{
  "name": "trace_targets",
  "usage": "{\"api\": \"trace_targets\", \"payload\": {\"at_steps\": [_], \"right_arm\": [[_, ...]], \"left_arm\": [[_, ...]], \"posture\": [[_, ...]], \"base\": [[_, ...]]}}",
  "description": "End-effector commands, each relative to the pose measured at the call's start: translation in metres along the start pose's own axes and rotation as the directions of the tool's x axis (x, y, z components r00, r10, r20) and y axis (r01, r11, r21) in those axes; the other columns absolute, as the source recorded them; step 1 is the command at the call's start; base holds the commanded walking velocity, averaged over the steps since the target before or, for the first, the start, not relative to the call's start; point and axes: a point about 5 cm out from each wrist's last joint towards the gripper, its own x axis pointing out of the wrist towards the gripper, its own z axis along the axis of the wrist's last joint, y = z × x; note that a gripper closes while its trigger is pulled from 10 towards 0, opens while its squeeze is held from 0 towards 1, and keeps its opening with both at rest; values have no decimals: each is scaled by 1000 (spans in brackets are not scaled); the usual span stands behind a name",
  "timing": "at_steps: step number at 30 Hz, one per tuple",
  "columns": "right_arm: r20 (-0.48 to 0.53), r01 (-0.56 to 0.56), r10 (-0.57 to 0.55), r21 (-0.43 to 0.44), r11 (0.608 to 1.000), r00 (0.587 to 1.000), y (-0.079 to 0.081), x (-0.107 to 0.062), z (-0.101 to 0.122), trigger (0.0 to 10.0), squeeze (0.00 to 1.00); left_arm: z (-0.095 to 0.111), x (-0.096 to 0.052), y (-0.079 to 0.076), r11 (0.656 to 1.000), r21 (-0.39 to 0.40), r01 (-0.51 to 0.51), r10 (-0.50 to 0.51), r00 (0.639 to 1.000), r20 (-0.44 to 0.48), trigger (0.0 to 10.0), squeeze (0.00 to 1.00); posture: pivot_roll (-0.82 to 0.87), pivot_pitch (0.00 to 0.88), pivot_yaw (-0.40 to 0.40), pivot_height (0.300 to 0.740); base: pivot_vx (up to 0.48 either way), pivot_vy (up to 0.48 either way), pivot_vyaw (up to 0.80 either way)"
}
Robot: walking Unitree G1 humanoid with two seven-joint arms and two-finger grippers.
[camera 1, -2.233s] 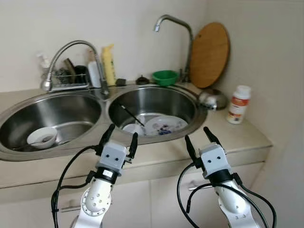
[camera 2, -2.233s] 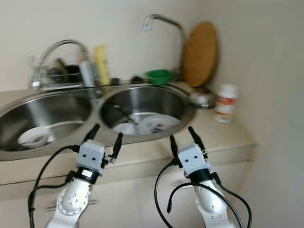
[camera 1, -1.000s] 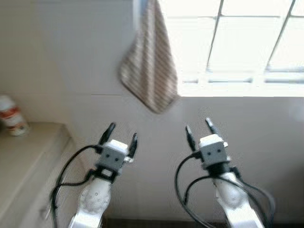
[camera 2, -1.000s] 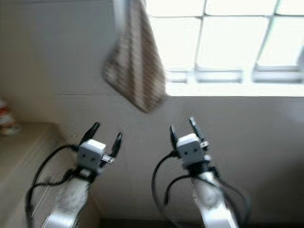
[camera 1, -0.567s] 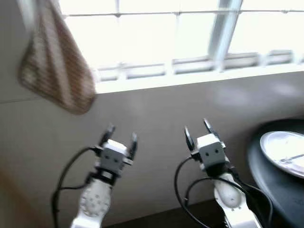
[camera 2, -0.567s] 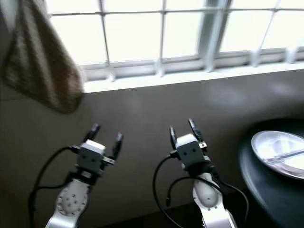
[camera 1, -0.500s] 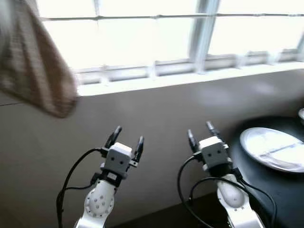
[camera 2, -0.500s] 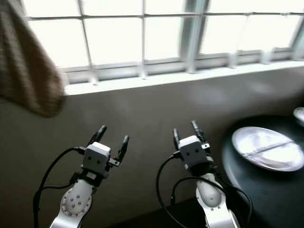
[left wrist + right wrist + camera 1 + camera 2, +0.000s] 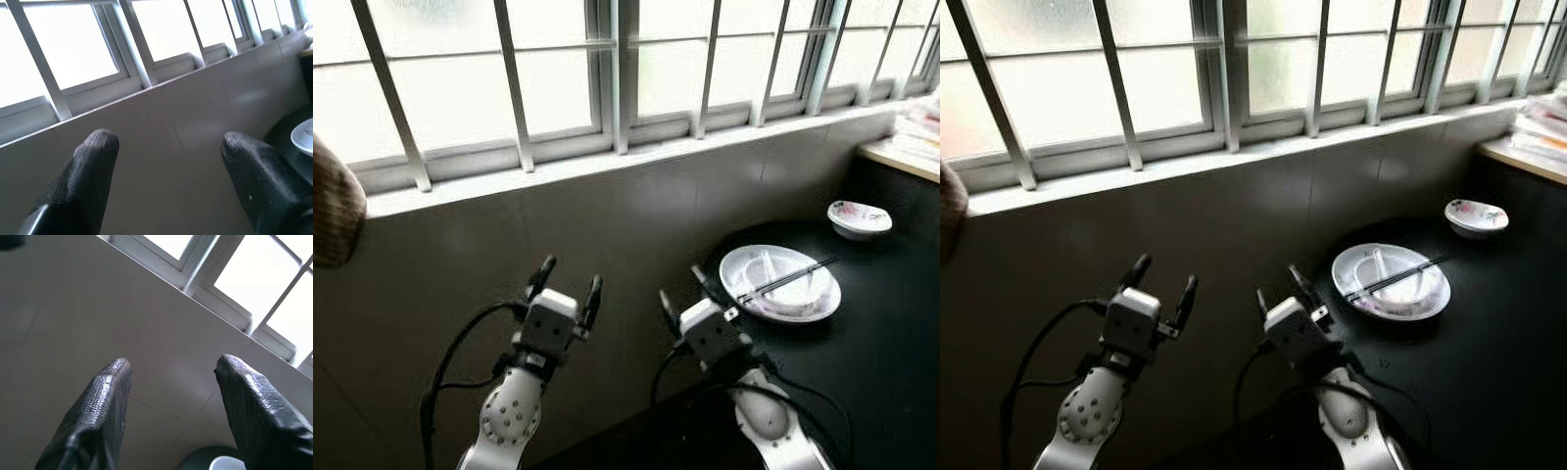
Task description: Kitchen organization
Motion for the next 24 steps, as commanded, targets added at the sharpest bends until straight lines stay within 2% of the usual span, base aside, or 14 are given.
{"api": "trace_targets", "payload": {"at_steps": [1, 24], "right_arm": [[-4, 0, 0, -22, 1000, 1000, -4, -2, -1, 10000, 0], [32, -8, 10, -56, 998, 999, 0, 1, 7, 10000, 0]], "left_arm": [[1, 0, -2, 1000, -16, 0, 0, 1000, 1, 10000, 0], [-1, -1, 3, 1000, -28, -5, 4, 1000, -19, 10000, 0]], "posture": [[-39, 0, 26, 740], [-35, 0, 49, 740]], "base": [[0, 0, 0], [0, 0, 0]]}}
